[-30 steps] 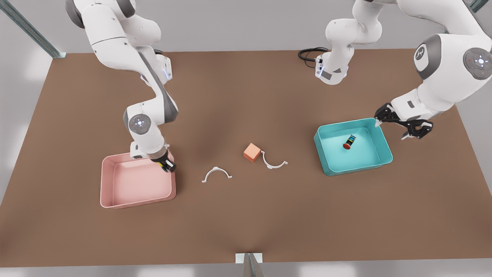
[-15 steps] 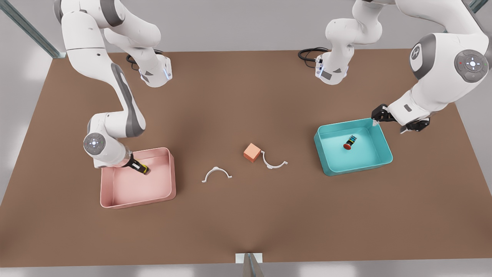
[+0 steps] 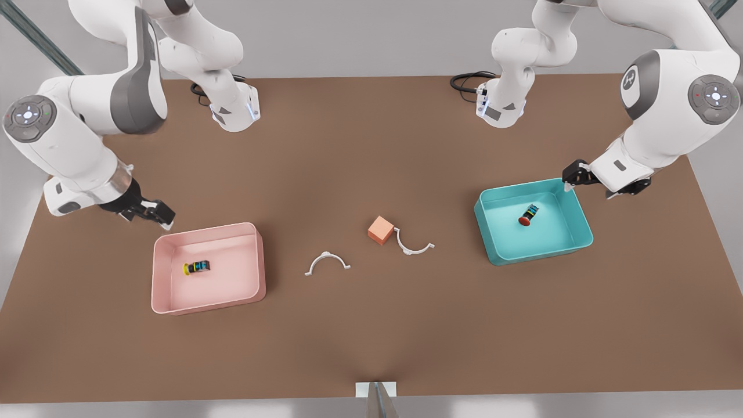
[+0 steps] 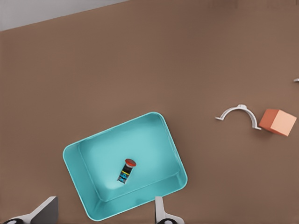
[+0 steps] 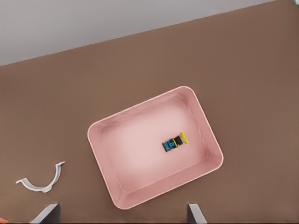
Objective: Place the red button in the blue storage box with the left arm, and place the yellow button in the pink storage box with the right arm
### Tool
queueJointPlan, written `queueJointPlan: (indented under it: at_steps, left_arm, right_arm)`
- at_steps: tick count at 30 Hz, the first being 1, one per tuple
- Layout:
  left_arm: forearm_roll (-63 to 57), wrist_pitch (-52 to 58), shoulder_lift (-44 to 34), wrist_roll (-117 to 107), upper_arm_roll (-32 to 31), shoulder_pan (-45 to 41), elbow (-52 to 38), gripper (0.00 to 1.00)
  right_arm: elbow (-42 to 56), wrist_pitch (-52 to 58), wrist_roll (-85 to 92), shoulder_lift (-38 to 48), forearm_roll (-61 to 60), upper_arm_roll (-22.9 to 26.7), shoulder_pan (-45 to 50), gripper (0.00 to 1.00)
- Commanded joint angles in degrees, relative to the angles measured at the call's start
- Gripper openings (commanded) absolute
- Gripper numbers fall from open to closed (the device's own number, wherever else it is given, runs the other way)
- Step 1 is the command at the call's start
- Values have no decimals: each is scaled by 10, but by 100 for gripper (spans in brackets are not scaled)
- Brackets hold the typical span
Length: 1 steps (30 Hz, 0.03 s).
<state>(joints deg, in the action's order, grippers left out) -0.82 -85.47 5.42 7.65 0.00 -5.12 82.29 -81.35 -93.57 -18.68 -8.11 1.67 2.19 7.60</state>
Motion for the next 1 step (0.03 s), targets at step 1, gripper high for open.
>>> queueJointPlan:
  at_steps: [1]
  left_arm:
    - [-1, 0, -1, -41, 0, 0, 0, 100]
  right_arm:
    - [-2, 68, 153, 3, -7, 6, 6, 100]
